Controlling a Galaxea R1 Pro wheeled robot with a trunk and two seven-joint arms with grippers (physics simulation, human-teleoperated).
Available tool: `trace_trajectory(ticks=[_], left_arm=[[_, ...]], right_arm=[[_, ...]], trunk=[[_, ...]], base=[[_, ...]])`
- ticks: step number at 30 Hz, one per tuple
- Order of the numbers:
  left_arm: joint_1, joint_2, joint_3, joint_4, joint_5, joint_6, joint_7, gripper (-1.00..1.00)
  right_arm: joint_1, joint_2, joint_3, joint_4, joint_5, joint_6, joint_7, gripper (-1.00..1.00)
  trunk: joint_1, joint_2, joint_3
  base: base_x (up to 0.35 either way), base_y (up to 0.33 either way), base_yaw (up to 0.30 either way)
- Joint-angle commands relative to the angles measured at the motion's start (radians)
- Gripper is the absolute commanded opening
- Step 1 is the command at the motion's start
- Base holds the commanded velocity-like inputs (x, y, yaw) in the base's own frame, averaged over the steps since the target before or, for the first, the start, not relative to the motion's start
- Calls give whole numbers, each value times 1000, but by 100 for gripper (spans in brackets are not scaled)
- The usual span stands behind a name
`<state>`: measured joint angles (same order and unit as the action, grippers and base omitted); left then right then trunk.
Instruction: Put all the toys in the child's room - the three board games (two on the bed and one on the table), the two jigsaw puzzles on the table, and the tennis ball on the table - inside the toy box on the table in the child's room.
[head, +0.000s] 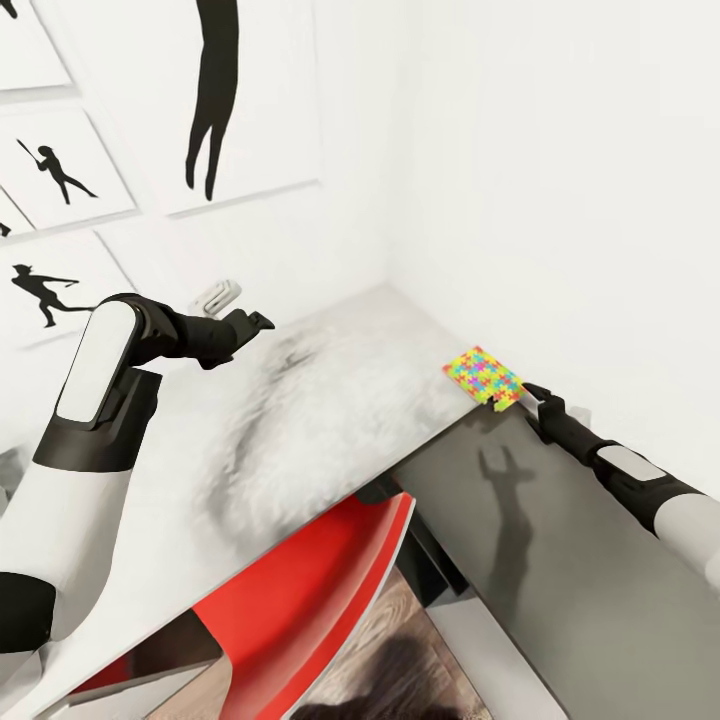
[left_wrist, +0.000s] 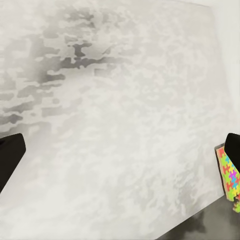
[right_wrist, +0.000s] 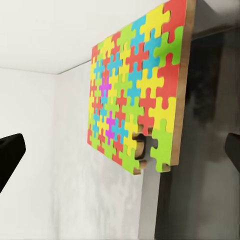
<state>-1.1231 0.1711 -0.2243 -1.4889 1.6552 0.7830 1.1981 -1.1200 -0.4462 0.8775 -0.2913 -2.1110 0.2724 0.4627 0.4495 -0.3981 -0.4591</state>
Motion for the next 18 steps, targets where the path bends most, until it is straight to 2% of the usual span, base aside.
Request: trace_trajectory(ticks=[1,13,18], left_arm=[[-1,1,-1,-1,7,4,9,100],[-1,1,-1,-1,6,4,9,100],[-1,1,-1,-1,6,4,10,100]], right_arm=[[-1,-1,8,0,-11,2,3,100],[0,0,10,-3,-10,-6,5,100],[8,-3,11,-5,-8,-8,37,100]], trunk=[[1,-2,-3],[1,-2,-13],[1,-2,-14]], base=[[0,0,0],[0,0,0],[0,0,0]])
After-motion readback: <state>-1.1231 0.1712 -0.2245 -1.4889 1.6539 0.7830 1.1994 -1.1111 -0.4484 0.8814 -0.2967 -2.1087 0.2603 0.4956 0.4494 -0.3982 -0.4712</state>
